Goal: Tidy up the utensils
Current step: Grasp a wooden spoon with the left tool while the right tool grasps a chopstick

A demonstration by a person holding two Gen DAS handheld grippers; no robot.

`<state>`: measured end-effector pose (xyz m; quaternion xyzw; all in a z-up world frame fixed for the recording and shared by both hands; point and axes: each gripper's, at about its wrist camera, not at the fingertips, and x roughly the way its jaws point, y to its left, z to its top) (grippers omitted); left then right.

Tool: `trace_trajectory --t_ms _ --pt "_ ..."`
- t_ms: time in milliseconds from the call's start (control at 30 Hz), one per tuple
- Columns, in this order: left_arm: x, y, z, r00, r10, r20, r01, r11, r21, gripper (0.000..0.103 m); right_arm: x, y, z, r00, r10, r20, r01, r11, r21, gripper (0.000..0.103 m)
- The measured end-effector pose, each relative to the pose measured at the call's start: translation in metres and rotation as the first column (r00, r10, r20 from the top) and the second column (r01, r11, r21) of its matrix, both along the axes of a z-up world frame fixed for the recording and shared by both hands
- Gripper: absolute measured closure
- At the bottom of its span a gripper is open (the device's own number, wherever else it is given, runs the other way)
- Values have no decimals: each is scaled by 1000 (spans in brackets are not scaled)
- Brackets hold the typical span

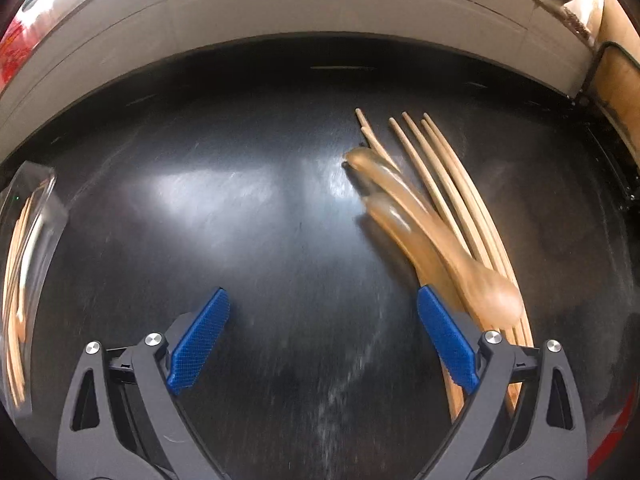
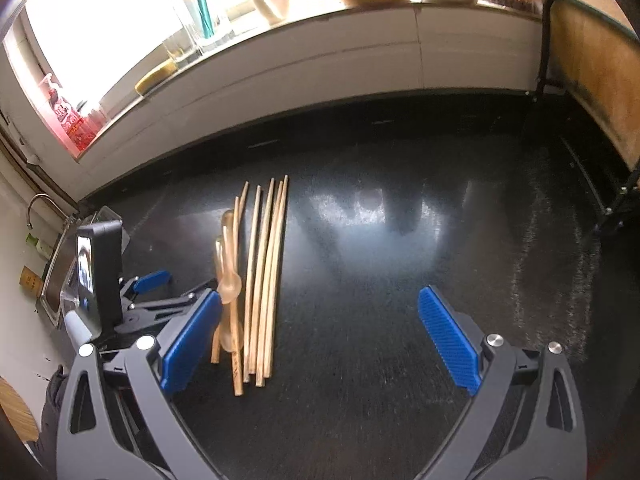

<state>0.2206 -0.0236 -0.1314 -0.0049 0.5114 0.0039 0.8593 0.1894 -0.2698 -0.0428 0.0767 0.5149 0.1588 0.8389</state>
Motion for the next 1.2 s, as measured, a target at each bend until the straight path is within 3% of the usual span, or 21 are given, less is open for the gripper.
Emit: trace_trajectory --t_ms 233,300,400,500,733,800,833,967,1033,1200 --pt "29 -17 -3 999 -43 7 43 999 21 10 22 14 -23 999 22 -42 -23 999 -23 8" --pt "33 -22 2 998 -59 9 60 998 -10 10 26 16 -24 999 20 -40 -21 999 -27 8" --pt "35 -29 7 995 -97 36 95 995 39 10 32 16 -26 999 12 -46 -13 1000 -23 8" --pt "36 -23 12 996 -87 36 88 996 -16 10 33 16 -27 999 11 -47 -12 1000 -27 8" --pt "29 -40 21 988 -136 70 137 991 -4 10 36 15 -30 999 13 -47 -14 1000 -28 10" --pt "39 -42 13 989 -140 47 140 990 2 11 36 16 -30 999 16 -47 -17 999 -28 14" --pt "38 -39 9 990 -136 35 136 991 -5 12 35 16 -29 999 18 -42 -20 999 -27 14" --pt "36 -33 2 991 -131 20 132 991 -9 37 33 12 -29 999 17 -38 -18 1000 -22 14" --pt "36 -24 4 990 -137 18 138 989 -47 44 33 13 -30 999 18 -40 -18 1000 -19 15" --pt "35 -12 5 988 -155 19 156 985 -75 49 37 25 -36 997 47 -54 -48 999 -20 17"
